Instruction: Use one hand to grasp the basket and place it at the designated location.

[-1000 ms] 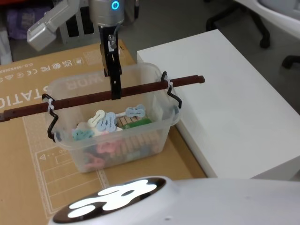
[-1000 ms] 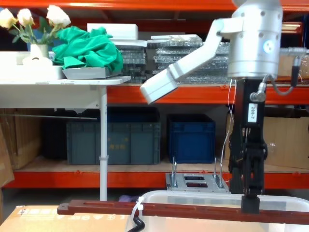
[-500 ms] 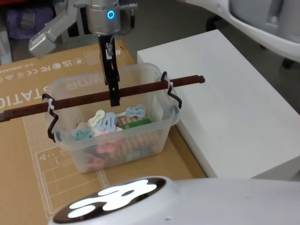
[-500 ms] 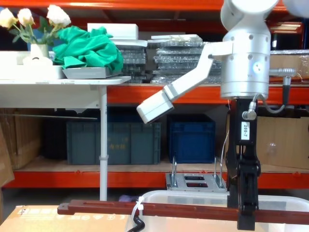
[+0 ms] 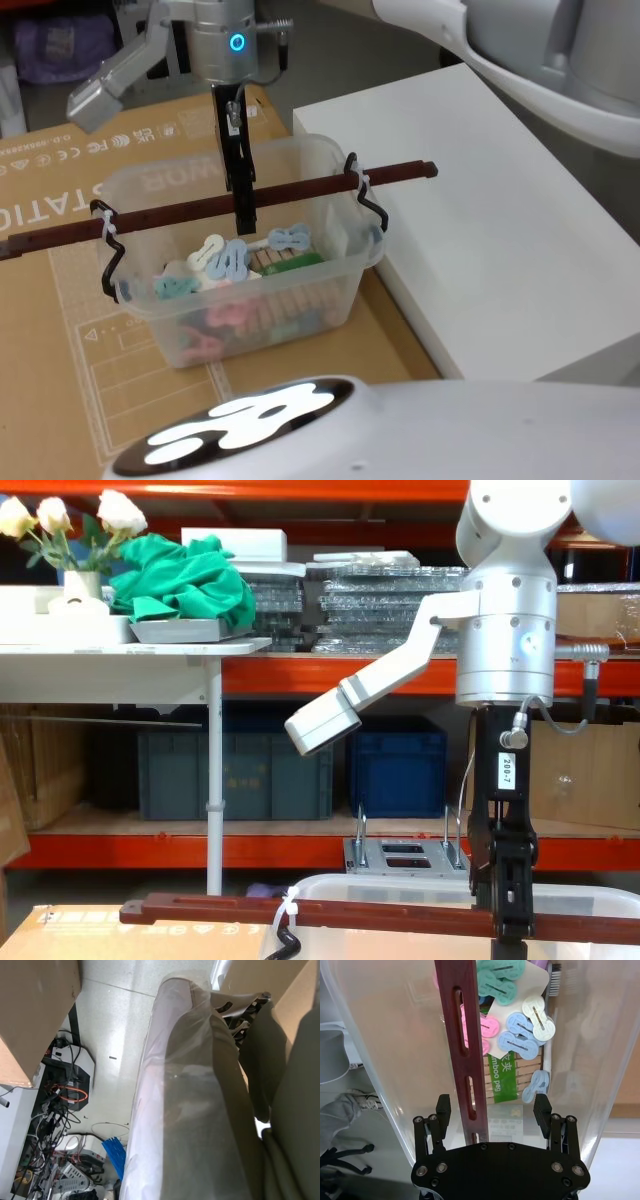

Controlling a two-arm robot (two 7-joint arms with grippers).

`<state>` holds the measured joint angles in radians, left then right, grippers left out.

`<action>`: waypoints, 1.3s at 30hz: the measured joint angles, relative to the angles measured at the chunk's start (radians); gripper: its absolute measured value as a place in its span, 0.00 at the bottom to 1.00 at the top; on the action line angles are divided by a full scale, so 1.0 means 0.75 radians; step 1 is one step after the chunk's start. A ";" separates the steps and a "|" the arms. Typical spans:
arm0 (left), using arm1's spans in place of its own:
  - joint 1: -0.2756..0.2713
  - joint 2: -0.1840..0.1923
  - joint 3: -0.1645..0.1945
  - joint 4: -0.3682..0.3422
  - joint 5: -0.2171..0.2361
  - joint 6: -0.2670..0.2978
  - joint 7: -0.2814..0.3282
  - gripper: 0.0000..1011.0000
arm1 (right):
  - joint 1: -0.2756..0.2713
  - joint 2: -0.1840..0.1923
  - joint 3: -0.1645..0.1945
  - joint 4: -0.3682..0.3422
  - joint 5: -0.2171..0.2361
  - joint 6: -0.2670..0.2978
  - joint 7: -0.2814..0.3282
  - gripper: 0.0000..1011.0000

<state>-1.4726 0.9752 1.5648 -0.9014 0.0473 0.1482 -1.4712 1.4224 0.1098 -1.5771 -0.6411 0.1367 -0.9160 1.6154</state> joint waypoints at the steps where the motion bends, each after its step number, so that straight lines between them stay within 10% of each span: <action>1: 0.000 0.000 0.000 0.000 0.000 0.000 0.000 0.00 | -0.002 -0.003 0.003 0.009 0.000 -0.005 0.003 0.99; 27: 0.000 0.000 0.000 0.000 0.000 0.000 0.000 0.00 | -0.046 -0.146 0.049 0.280 0.019 -0.126 0.089 0.99; 39: 0.000 0.000 0.000 0.000 0.000 0.000 0.000 0.00 | -0.046 -0.142 0.046 0.275 0.018 -0.124 0.087 0.70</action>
<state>-1.4725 0.9751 1.5648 -0.9015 0.0473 0.1483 -1.4711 1.3877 0.0031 -1.5425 -0.4352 0.1502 -1.0092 1.6805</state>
